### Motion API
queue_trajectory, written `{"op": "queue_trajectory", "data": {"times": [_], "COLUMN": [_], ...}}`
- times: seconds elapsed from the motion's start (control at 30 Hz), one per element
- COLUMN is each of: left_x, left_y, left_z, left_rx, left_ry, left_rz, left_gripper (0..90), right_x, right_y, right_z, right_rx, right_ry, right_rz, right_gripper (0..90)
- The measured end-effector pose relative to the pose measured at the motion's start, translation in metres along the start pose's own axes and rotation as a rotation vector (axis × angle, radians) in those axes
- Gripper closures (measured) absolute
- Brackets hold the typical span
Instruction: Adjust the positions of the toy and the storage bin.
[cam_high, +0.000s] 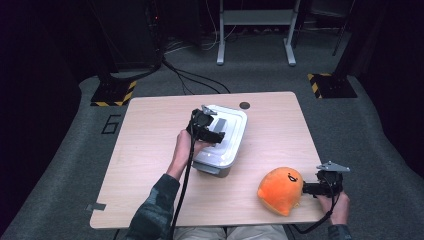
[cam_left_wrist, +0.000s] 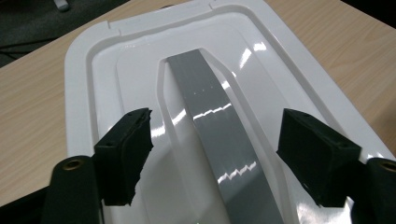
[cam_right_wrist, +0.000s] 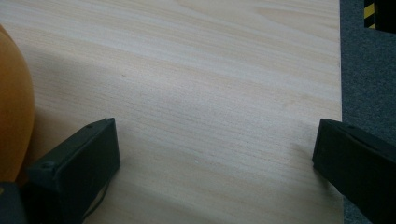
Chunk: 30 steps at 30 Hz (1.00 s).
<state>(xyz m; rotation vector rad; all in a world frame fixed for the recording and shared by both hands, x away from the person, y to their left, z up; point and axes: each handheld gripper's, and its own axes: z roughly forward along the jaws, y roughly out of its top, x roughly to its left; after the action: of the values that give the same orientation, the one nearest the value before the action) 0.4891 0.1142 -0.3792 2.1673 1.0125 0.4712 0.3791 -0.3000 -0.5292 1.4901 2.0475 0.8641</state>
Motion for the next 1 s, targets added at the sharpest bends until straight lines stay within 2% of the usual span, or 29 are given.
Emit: {"op": "queue_trajectory", "data": {"times": [0.13, 0.3, 0.4, 0.43, 0.63, 0.87, 1.0], "left_x": [-0.001, -0.001, 0.0, -0.001, -0.002, -0.005, -0.004], "left_y": [0.0, -0.002, -0.004, -0.005, -0.008, -0.011, -0.014], "left_z": [0.006, 0.007, 0.008, 0.007, 0.006, 0.002, -0.001], "left_rx": [0.008, 0.004, -0.006, -0.015, -0.028, -0.023, -0.026], "left_ry": [0.006, 0.022, -0.014, -0.012, -0.017, -0.054, -0.063], "left_rz": [-0.005, 0.004, -0.001, 0.0, 0.002, 0.052, 0.056], "left_gripper": [36.6, 45.3, 53.5, 55.4, 56.3, 58.8, 59.7], "right_x": [0.0, 0.0, 0.0, 0.0, 0.0, 0.0, 0.0], "right_y": [0.0, 0.0, 0.0, 0.0, 0.0, 0.0, 0.0], "right_z": [0.0, 0.0, 0.0, 0.0, 0.0, 0.0, 0.0], "right_rx": [0.0, 0.0, 0.0, 0.0, 0.0, 0.0, 0.0], "right_ry": [0.002, 0.0, 0.002, 0.0, 0.0, 0.001, 0.0], "right_rz": [0.001, -0.001, 0.0, 0.001, 0.001, 0.001, 0.001], "right_gripper": [0.0, 0.0, 0.0, 0.0, 0.0, 0.0, 0.0]}}
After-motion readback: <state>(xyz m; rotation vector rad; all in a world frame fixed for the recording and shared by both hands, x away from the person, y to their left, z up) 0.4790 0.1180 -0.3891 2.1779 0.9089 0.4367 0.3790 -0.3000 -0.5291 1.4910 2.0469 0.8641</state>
